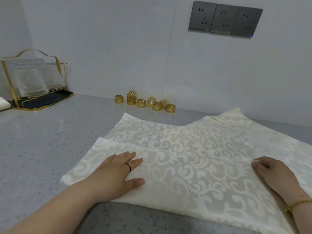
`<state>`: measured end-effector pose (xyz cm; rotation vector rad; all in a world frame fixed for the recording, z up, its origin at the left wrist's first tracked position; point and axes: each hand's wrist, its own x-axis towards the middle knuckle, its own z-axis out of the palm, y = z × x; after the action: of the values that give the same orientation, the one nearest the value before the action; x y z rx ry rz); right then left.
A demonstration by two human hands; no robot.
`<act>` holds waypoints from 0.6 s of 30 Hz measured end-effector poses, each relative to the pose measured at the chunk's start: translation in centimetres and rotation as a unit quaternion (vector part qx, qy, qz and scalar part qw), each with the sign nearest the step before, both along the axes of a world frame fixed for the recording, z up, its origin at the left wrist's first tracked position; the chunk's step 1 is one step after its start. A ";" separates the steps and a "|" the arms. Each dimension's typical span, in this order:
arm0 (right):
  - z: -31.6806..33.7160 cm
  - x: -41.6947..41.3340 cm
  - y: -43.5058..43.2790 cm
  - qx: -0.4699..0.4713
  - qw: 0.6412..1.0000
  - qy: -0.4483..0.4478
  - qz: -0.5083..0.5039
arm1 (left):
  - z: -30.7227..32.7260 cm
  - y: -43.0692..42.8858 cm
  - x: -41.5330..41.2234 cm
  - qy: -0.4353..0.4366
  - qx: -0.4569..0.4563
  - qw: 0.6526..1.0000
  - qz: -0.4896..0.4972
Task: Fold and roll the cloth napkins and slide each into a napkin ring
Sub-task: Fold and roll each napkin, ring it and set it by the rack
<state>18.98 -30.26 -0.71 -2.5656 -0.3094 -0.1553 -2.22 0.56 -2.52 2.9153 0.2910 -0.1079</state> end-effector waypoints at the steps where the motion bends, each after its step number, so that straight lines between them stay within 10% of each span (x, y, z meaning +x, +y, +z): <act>1: 0.1 0.1 0.0 -0.002 1.000 0.004 -0.002 | 0.1 0.0 0.0 -0.001 -0.002 1.000 0.002; 11: 3.2 2.4 1.9 -0.039 0.993 -0.024 -0.110 | 0.1 0.2 0.4 -0.004 0.006 1.000 0.016; 18: 3.0 5.2 11.3 -0.179 0.981 -0.017 0.072 | -0.1 0.6 0.8 0.001 0.022 0.999 0.048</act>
<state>24.18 -18.97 2.30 -2.8840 -0.5824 -0.0955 -1.42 1.13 -2.62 2.9377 0.4387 -0.0909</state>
